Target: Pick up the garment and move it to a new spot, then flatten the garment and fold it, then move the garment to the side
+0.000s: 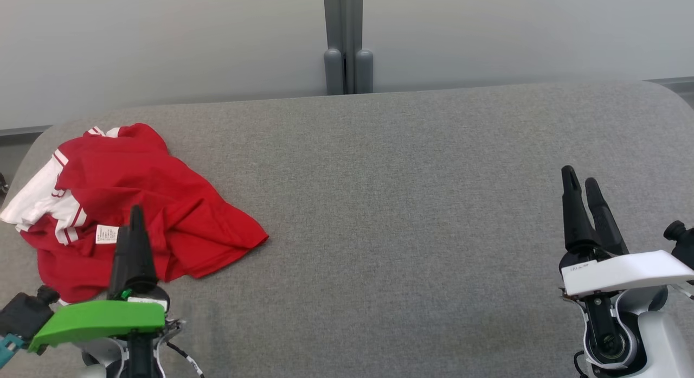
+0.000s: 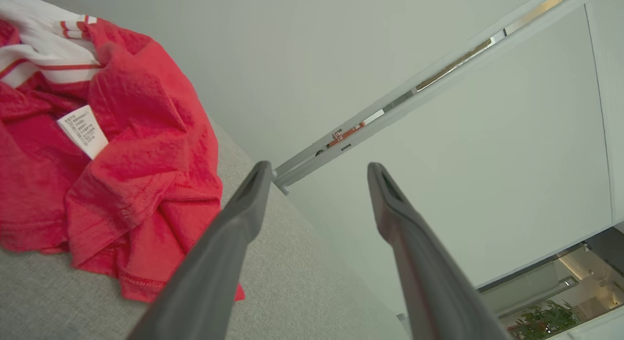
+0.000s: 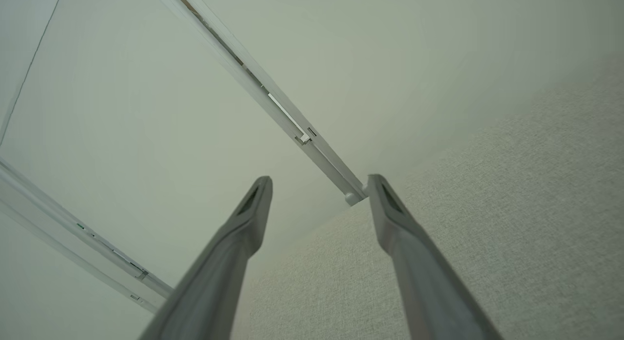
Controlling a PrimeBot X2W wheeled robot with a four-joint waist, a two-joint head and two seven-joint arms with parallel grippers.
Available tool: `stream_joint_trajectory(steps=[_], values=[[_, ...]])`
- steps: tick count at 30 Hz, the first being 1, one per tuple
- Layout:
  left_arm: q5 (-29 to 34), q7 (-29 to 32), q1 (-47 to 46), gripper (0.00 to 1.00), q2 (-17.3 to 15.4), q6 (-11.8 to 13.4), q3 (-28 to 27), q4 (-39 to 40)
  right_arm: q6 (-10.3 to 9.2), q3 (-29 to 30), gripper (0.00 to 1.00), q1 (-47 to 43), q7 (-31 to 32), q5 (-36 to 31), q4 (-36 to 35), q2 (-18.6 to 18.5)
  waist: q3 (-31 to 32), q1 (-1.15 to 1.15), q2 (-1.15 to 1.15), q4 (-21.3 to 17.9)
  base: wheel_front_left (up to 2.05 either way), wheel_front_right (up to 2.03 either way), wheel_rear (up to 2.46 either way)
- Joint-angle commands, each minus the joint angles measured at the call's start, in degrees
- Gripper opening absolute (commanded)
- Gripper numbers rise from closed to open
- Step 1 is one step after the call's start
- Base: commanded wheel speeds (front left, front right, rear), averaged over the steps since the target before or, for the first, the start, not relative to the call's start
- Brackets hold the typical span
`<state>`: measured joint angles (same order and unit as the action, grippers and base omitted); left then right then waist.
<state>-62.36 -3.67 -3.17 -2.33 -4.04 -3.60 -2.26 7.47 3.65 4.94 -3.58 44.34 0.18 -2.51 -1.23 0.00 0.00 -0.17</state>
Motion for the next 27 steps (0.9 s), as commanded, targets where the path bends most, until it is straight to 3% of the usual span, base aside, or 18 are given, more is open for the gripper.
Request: stream_joint_trajectory(steps=[1,13,16,27], values=[[3.76,-0.62,-0.38,1.00,-0.41,0.31,0.91,1.59,0.01,-0.36,1.00,0.97,-0.68,-2.85,-1.49,-0.43,-0.04,0.00,0.00,0.04,0.00,0.00,0.00],[22.93,-2.73,-0.26,1.00,-0.47,4.40,8.20,3.69,0.02,-2.01,1.00,0.37,-2.84,-16.14,-2.28,-0.95,-0.15,0.00,0.00,0.03,0.00,0.00,0.00],[28.34,-3.25,-0.19,1.00,-0.52,6.44,10.29,3.30,0.02,-1.63,1.00,0.03,-3.35,-19.89,-1.46,-0.88,-0.13,0.00,0.00,0.00,0.00,0.00,0.00],[37.45,-4.95,-0.53,1.00,-3.47,12.89,16.76,0.51,0.02,-3.21,1.00,0.33,-5.02,-29.36,-2.56,-0.51,-0.29,0.00,0.00,-0.27,0.00,0.00,0.00]])
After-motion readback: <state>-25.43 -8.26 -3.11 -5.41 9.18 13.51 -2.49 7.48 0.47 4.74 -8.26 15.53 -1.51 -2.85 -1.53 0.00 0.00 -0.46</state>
